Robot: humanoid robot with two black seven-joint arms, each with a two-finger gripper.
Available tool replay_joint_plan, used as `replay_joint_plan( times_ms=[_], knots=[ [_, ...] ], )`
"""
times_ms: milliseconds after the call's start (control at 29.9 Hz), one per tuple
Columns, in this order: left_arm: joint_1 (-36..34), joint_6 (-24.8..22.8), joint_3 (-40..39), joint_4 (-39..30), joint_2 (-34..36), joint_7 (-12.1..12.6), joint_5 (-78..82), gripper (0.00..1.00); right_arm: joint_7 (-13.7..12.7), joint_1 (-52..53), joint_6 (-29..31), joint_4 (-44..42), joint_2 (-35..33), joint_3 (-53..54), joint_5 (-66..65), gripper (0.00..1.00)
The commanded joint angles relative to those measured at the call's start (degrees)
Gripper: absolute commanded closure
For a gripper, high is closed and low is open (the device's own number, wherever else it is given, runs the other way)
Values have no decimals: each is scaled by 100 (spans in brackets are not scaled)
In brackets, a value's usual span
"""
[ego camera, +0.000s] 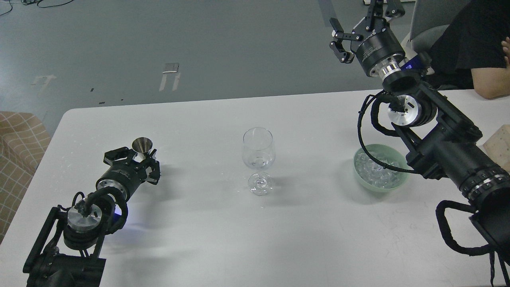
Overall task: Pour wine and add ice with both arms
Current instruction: 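Lower the jigger onto the table and open the left gripper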
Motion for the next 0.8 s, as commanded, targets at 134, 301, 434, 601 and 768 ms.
replay_joint_plan(
  times_ms=[134,301,434,601,768],
  knots=[
    [22,2,-6,22,-14,-89,3,63,1,3,-31,-1,-1,1,0,0],
    [22,11,3,22,-23,-81,3,60,1,12,-31,-1,8,1,0,0],
    [22,19,11,22,-23,-72,3,56,1,21,-40,-1,26,1,0,0],
    [31,19,11,14,-23,-63,12,40,1,21,-40,-1,26,1,0,0],
    [119,11,3,-21,-5,-10,12,7,1,21,-40,-1,26,9,0,0]
  ],
)
